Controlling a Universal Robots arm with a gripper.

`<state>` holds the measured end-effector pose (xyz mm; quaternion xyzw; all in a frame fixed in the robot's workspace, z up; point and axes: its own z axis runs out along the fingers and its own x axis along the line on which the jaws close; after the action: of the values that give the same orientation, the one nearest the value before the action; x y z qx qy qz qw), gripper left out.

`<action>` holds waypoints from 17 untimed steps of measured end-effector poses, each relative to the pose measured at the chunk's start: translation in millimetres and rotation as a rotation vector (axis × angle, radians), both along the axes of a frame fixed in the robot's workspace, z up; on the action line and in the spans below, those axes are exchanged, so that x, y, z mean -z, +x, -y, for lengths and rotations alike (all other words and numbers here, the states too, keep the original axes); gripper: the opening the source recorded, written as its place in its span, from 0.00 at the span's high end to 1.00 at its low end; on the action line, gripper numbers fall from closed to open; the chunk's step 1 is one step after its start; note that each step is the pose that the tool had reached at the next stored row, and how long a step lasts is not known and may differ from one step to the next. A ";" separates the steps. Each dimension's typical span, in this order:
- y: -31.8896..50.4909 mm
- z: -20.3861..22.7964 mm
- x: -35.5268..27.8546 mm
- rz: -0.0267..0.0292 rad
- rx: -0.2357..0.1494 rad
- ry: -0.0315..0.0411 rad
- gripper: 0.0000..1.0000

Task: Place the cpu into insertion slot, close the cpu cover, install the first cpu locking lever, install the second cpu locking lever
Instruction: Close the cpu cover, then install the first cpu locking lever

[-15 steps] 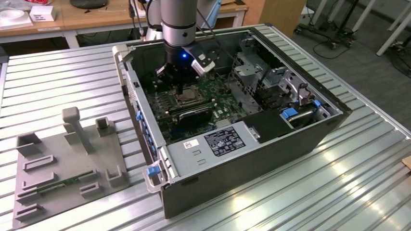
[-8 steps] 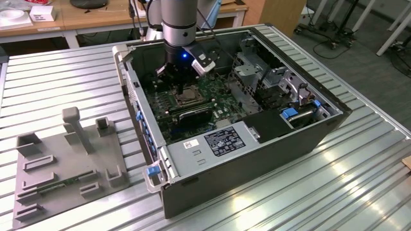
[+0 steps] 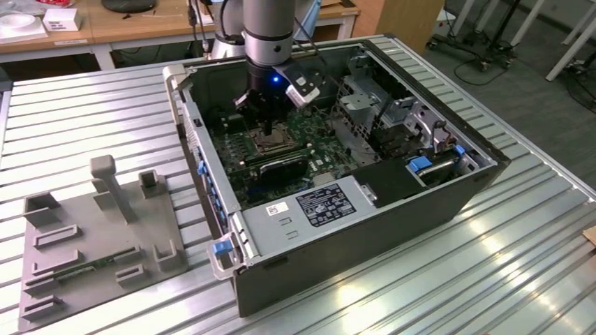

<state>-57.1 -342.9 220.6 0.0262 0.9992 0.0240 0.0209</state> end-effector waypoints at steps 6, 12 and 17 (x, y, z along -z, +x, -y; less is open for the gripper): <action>11.2 0.1 0.0 -0.0001 0.000 -0.0001 0.89; 13.0 0.0 0.1 0.0000 0.000 0.0000 0.89; 13.1 0.0 0.1 0.0000 0.000 0.0000 0.89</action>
<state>-44.0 -342.9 220.5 0.0262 0.9992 0.0240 0.0209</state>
